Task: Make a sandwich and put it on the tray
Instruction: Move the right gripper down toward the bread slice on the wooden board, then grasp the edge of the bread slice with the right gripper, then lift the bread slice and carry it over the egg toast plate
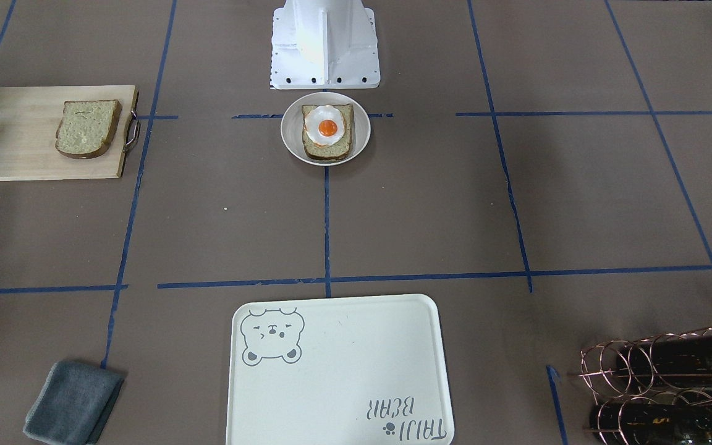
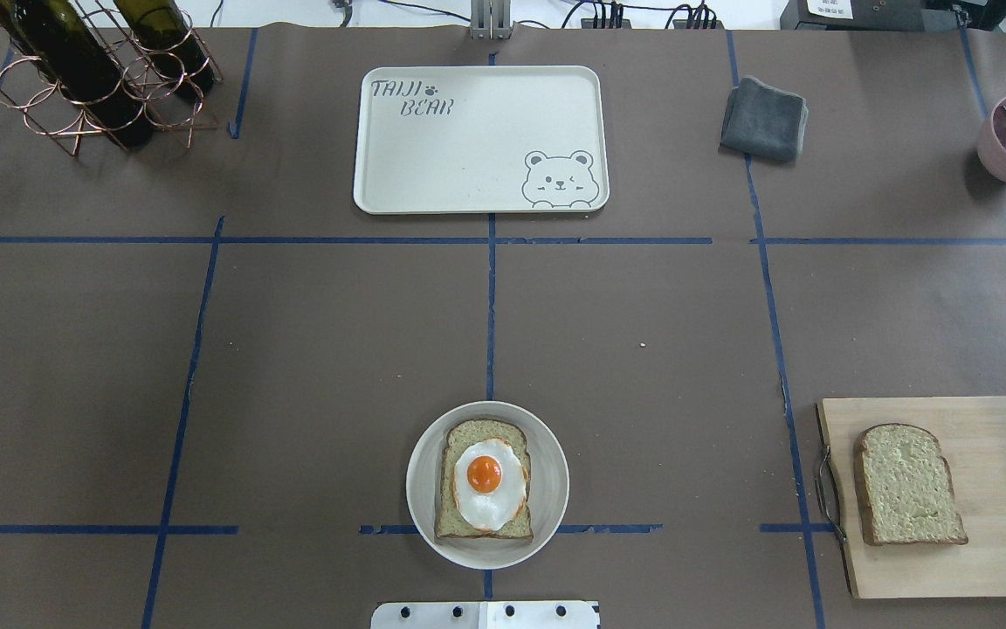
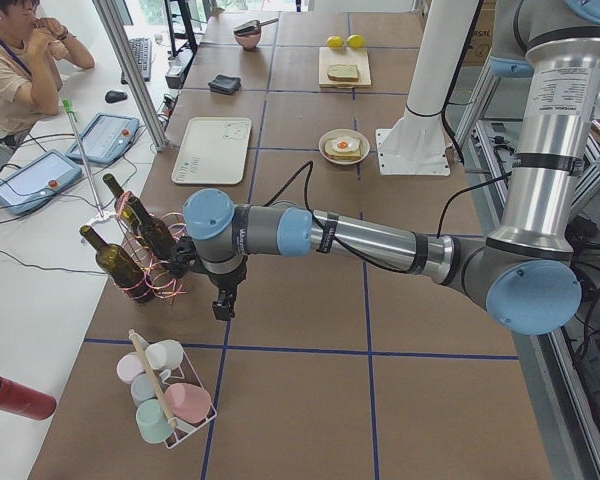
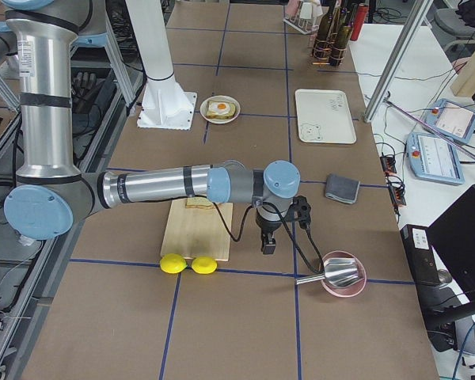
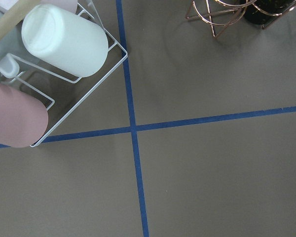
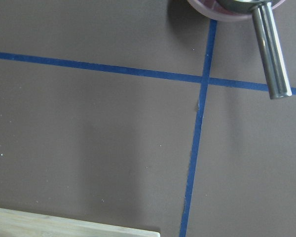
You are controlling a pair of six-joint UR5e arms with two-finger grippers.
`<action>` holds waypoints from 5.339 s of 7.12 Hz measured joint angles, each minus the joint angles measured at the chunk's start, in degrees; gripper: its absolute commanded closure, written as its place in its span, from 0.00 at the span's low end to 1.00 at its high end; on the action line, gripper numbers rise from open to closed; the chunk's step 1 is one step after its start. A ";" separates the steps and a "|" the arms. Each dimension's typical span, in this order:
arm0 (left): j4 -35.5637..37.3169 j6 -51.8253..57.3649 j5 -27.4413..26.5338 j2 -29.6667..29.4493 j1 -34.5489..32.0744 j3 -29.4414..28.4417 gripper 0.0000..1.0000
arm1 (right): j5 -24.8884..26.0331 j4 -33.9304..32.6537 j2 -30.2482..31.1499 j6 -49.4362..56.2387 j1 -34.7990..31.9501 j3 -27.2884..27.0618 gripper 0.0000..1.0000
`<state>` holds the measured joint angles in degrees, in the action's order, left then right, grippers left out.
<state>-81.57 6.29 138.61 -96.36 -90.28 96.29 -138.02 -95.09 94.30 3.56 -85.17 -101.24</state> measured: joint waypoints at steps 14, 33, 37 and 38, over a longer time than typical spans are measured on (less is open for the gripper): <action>-10.31 -0.57 7.02 1.00 0.81 1.61 0.00 | 26.32 63.34 23.47 -84.61 52.56 -8.97 0.32; -11.80 -4.16 6.92 1.26 0.73 2.49 0.00 | 20.93 79.40 9.95 -101.37 54.10 -11.74 1.00; -11.86 -4.00 6.99 1.26 0.73 2.46 0.00 | 27.40 72.76 -13.85 -108.85 63.13 -5.08 1.00; -11.86 -3.97 7.01 1.26 0.72 2.45 0.00 | 30.85 71.12 -15.77 -108.88 66.49 -3.79 1.00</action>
<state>-93.43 2.32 145.62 -95.10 -89.56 98.74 -107.17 -23.97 78.53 -105.32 -18.67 -105.03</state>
